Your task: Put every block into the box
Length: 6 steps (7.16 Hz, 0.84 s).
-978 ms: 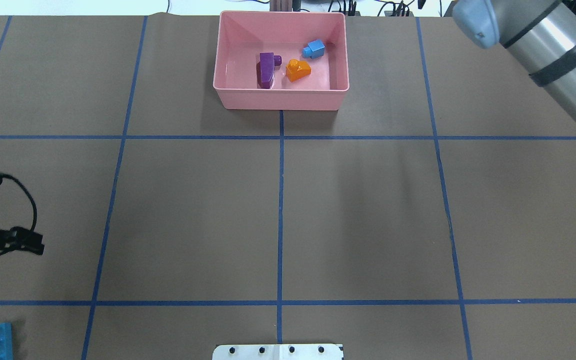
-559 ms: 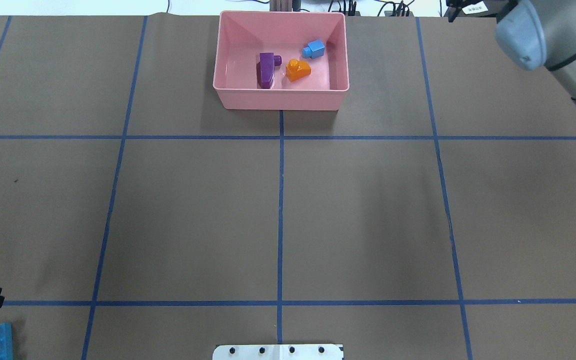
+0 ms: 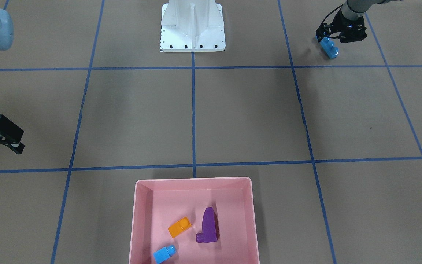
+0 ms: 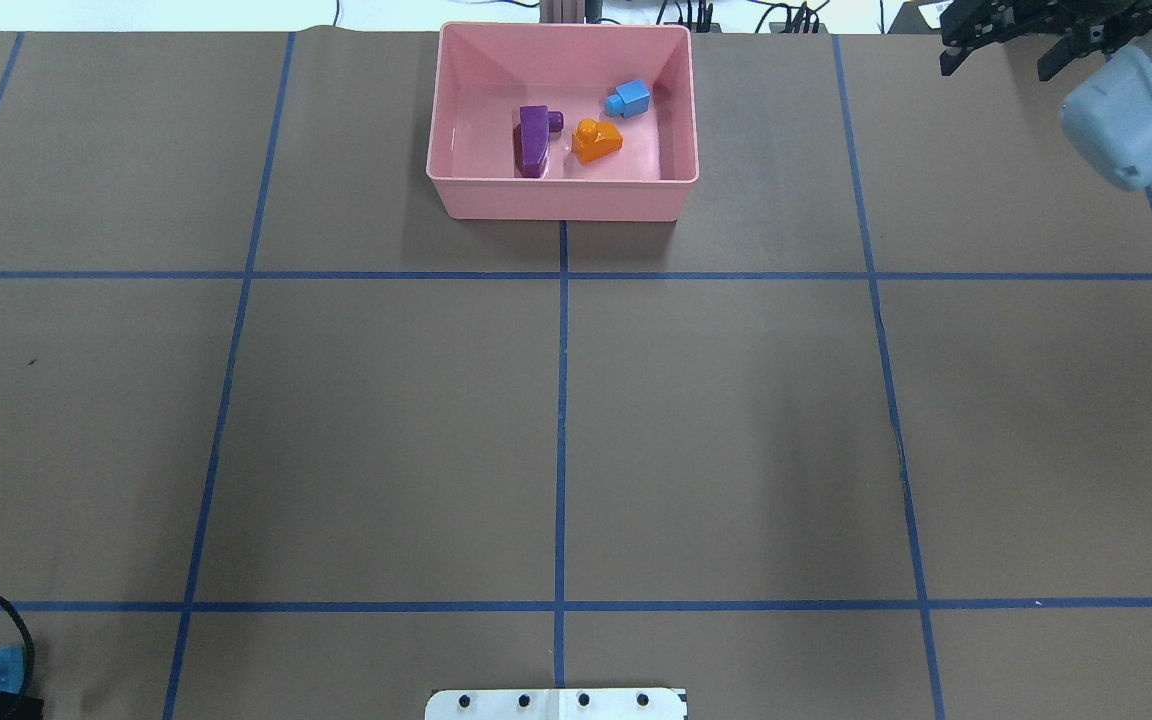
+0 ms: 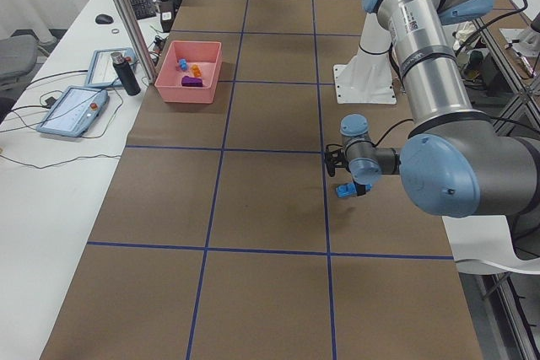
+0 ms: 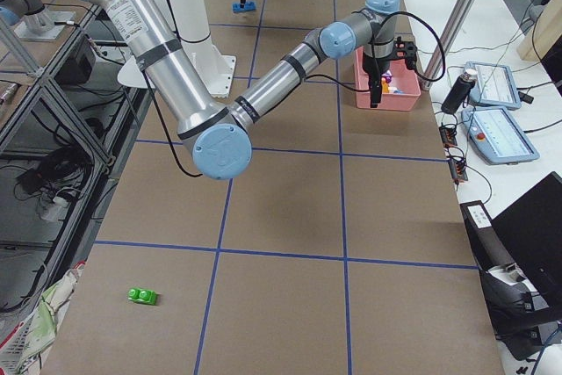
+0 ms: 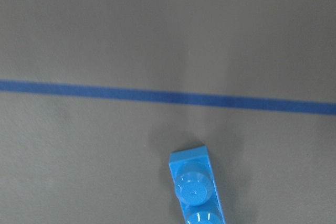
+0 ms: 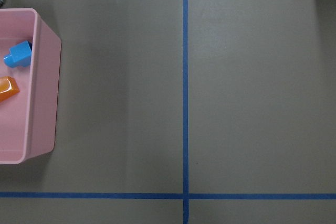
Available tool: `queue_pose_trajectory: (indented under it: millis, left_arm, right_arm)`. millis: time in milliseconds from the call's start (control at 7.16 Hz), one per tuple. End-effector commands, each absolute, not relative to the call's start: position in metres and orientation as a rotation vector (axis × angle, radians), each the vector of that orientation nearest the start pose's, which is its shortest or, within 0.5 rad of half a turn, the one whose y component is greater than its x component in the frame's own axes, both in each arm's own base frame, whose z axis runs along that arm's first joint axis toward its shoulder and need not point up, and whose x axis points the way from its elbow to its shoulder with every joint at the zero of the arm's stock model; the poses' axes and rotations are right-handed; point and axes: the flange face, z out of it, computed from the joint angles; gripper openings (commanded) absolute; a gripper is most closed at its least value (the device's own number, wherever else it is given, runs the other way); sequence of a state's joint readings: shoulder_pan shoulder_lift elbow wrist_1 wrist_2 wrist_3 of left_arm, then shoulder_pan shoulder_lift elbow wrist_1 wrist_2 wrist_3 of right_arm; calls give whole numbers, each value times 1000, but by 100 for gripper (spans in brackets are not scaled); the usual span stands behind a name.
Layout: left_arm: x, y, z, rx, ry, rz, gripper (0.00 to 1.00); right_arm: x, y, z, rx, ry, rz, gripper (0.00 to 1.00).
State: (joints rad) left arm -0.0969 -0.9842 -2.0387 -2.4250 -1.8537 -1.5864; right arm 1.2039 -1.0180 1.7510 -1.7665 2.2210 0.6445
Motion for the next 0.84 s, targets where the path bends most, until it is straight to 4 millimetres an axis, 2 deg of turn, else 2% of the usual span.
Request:
queue_pose_trajectory:
  millis: [0, 140, 419, 559, 699]
  left_arm:
    - [289, -124, 571, -246, 738, -3, 50]
    - [286, -124, 573, -245, 732, -1, 25]
    - [285, -125, 573, -246, 732, -1, 0]
    - [285, -125, 570, -244, 746, -2, 0]
    - [284, -127, 559, -243, 795, 0, 0]
  right_arm:
    - [-161, -622, 275, 155, -809, 84, 100]
    - [-160, -621, 274, 156, -810, 83, 100]
    - [-161, -622, 273, 158, -811, 83, 100]
    - [-161, -622, 273, 156, -810, 83, 100]
    - [-161, -622, 275, 155, -809, 84, 100]
